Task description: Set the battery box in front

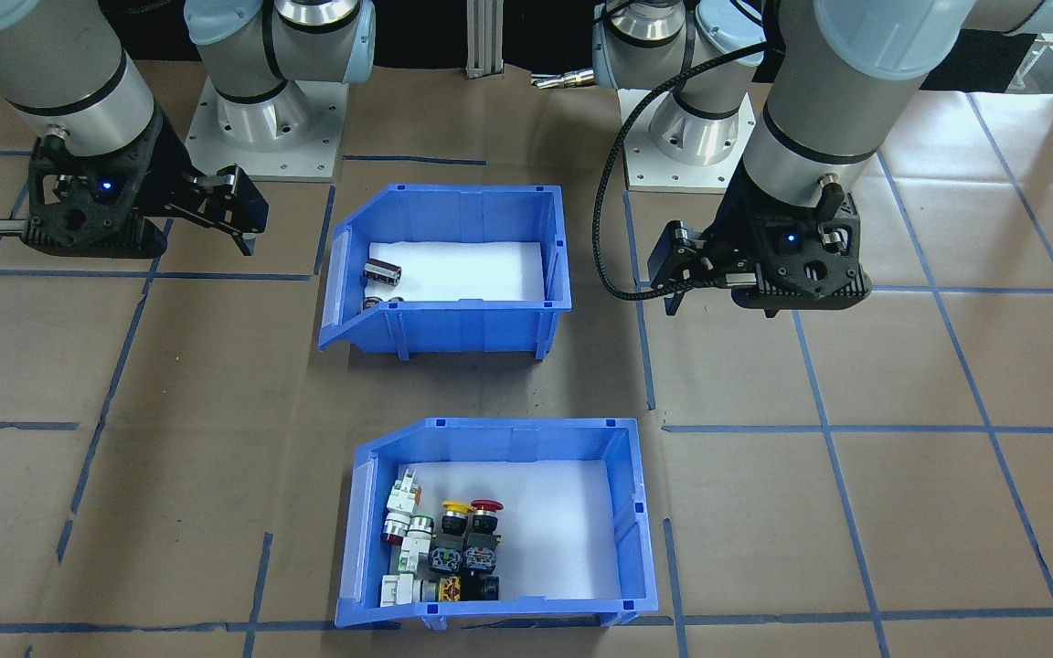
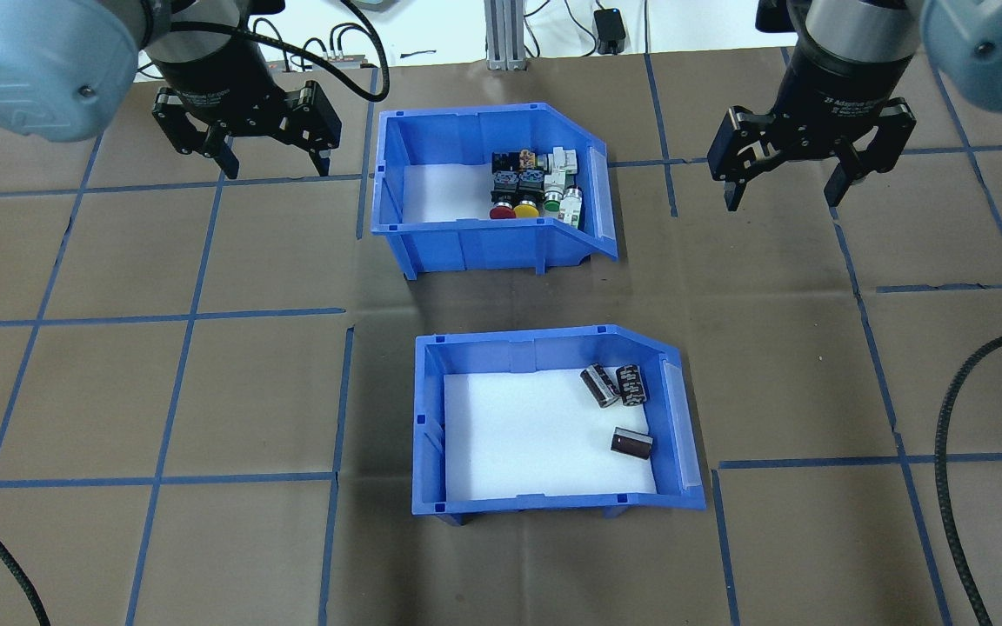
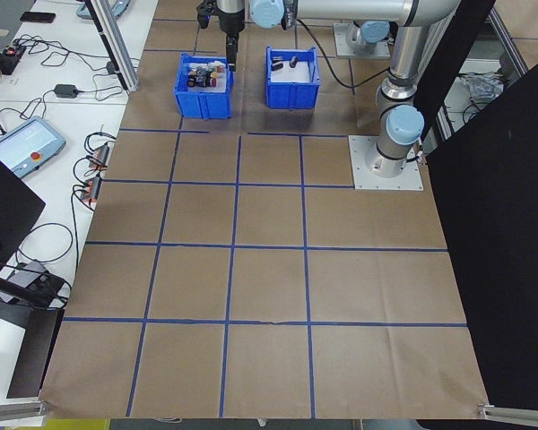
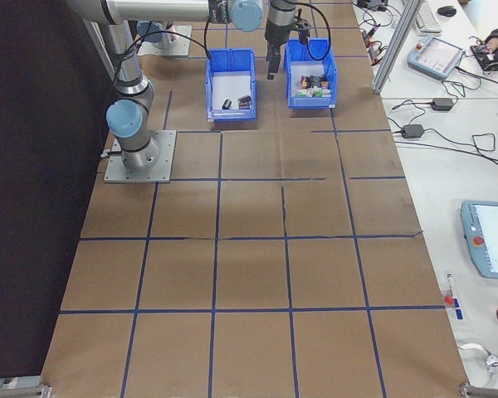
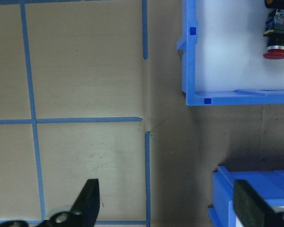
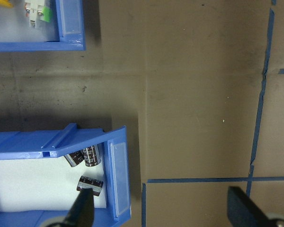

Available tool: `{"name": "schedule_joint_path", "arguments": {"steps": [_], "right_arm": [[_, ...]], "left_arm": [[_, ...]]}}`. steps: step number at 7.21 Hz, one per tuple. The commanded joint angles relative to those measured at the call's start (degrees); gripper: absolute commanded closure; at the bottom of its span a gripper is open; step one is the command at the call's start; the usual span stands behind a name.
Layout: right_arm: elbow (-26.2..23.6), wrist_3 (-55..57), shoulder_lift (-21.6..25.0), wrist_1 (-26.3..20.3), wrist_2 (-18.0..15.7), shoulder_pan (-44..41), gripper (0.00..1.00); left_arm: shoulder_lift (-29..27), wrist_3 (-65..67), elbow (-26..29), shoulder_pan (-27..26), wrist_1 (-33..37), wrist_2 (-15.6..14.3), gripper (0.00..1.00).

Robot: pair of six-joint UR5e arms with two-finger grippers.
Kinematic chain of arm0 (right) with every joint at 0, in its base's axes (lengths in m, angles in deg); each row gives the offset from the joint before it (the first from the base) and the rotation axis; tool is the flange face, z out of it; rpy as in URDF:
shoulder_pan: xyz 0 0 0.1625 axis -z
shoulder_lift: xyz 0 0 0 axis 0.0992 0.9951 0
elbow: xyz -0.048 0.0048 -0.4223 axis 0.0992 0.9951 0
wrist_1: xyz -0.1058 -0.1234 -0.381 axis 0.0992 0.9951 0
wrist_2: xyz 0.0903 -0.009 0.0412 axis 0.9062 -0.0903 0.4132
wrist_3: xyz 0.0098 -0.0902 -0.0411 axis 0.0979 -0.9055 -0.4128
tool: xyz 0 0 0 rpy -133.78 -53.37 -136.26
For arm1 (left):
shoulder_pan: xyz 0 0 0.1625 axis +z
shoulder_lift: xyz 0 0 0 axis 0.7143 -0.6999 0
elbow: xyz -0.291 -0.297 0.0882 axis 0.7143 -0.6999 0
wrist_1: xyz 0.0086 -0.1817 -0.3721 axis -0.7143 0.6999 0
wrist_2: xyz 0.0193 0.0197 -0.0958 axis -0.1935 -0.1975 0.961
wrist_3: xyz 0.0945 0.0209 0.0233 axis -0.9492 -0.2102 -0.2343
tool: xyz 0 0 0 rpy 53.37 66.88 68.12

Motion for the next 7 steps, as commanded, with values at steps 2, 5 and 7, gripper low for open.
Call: {"name": "schedule_joint_path", "arguments": {"steps": [2, 5, 7], "right_arm": [[0.72, -0.15, -0.8, 0.25, 0.65, -0.09, 0.0], [4.83, -9.7, -4.57, 3.68, 1.88, -0.35, 0.0], [10.1, -18.48, -9.66, 3.68, 2.41, -3.05, 0.0]], "left_arm": [[-0.38, 0.56, -0.19, 0.41, -2.56, 0.02, 0.0], [-0.21, 1.17, -0.64, 0.94, -4.51, 0.29, 0.0], [-0.47, 2.13, -0.64, 0.94, -4.78, 0.29, 0.0]]}}
